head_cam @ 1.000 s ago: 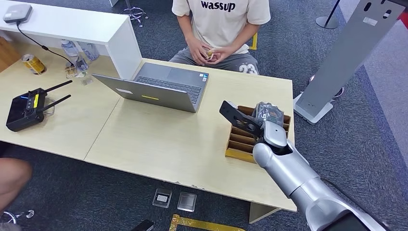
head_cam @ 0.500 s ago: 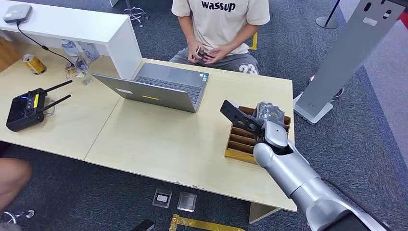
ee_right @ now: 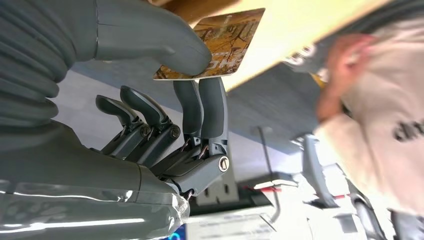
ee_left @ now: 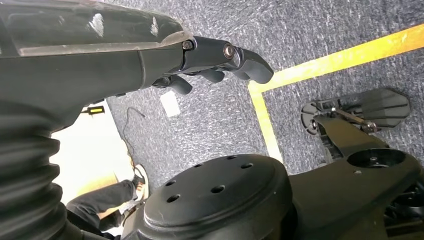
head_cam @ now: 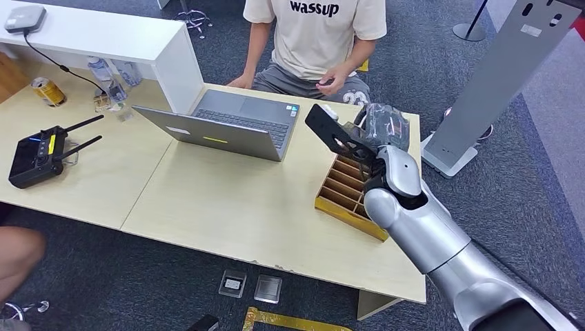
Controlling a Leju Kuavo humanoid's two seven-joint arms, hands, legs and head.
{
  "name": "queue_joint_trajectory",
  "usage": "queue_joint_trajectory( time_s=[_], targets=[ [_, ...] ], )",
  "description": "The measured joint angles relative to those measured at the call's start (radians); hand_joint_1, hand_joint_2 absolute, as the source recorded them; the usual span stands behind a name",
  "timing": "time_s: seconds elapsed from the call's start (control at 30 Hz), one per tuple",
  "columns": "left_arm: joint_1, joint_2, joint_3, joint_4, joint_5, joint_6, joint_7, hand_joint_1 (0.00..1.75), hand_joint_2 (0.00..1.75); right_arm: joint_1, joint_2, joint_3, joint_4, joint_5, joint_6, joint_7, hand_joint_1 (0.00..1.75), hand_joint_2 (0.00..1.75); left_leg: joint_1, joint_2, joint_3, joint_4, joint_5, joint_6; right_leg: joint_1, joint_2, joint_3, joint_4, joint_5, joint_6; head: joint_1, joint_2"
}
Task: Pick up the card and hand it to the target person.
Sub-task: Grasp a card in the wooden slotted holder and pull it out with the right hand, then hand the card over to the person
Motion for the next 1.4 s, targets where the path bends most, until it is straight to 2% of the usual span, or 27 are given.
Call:
queue_joint_trajectory(
  time_s=[0.23, 0.43, 0.57, 0.73, 0.8, 0.87, 1.03, 1.37, 1.4],
  targets=[
    [0.002, 0.0, 0.001, 0.0, -0.002, -0.002, 0.0, 0.0, 1.75, 0.037, -0.063, -0.026, -0.293, 0.079, 0.028, 0.004, 1.75, 1.75, 0.0, 0.0, 0.001, 0.0, 0.0, 0.0, 0.0, 0.0, 0.0, 0.0, 0.0, 0.0, 0.0, 0.0],
    [0.002, 0.0, 0.0, 0.0, -0.021, -0.01, -0.009, 0.0, 1.75, 0.069, -0.079, -0.039, -0.38, 0.138, -0.014, -0.007, 1.75, 1.75, 0.0, 0.0, 0.001, 0.0, 0.0, 0.0, 0.0, 0.0, 0.0, 0.0, 0.0, 0.0, 0.0, 0.0],
    [0.001, -0.001, -0.001, 0.0, -0.035, -0.016, -0.017, 0.0, 1.75, 0.072, -0.076, -0.04, -0.35, 0.192, -0.119, -0.049, 1.75, 1.75, 0.0, 0.0, 0.0, 0.0, 0.0, 0.0, 0.0, 0.0, 0.0, 0.0, 0.0, 0.0, 0.0, 0.0],
    [-0.01, -0.006, -0.004, 0.0, -0.056, -0.024, -0.016, 0.0, 1.75, 0.074, -0.061, -0.04, -0.216, 0.262, -0.347, -0.168, 1.75, 1.75, 0.0, 0.0, 0.0, 0.0, 0.0, 0.0, 0.0, 0.0, 0.0, 0.0, 0.0, 0.0, 0.0, 0.0],
    [-0.017, -0.009, -0.005, 0.0, -0.062, -0.026, -0.012, 0.0, 1.75, 0.077, -0.056, -0.04, -0.154, 0.301, -0.439, -0.192, 1.75, 1.75, 0.0, 0.0, 0.0, 0.0, 0.0, 0.0, 0.0, -0.001, 0.0, 0.0, 0.0, 0.0, 0.0, 0.0],
    [-0.024, -0.011, -0.008, 0.0, -0.067, -0.026, -0.008, 0.0, 1.75, 0.086, -0.054, -0.041, -0.107, 0.357, -0.492, -0.192, 1.75, 1.75, 0.0, 0.0, 0.0, 0.0, 0.0, 0.0, 0.0, -0.001, 0.0, 0.0, 0.0, 0.0, 0.0, 0.0],
    [-0.035, -0.015, -0.015, 0.0, -0.07, -0.024, 0.0, 0.0, 1.75, 0.128, -0.054, -0.058, -0.043, 0.479, -0.514, -0.182, 1.75, 1.75, 0.0, 0.0, 0.0, 0.0, 0.0, 0.0, 0.0, 0.0, 0.0, 0.0, 0.0, 0.0, 0.0, 0.0],
    [-0.044, -0.017, -0.03, 0.0, -0.069, -0.024, 0.0, 0.0, 1.75, 0.178, -0.042, -0.108, 0.054, 0.544, -0.517, -0.26, 1.75, 1.75, 0.0, 0.0, 0.0, 0.0, 0.0, 0.0, 0.0, 0.0, 0.0, 0.0, 0.0, 0.0, 0.0, 0.0],
    [-0.044, -0.017, -0.031, 0.0, -0.068, -0.024, 0.0, 0.0, 1.75, 0.182, -0.039, -0.114, 0.06, 0.547, -0.517, -0.265, 1.31, 1.75, 0.0, 0.0, 0.0, 0.0, 0.0, 0.0, 0.0, 0.0, 0.0, 0.0, 0.0, 0.0, 0.0, 0.0]
  ],
)
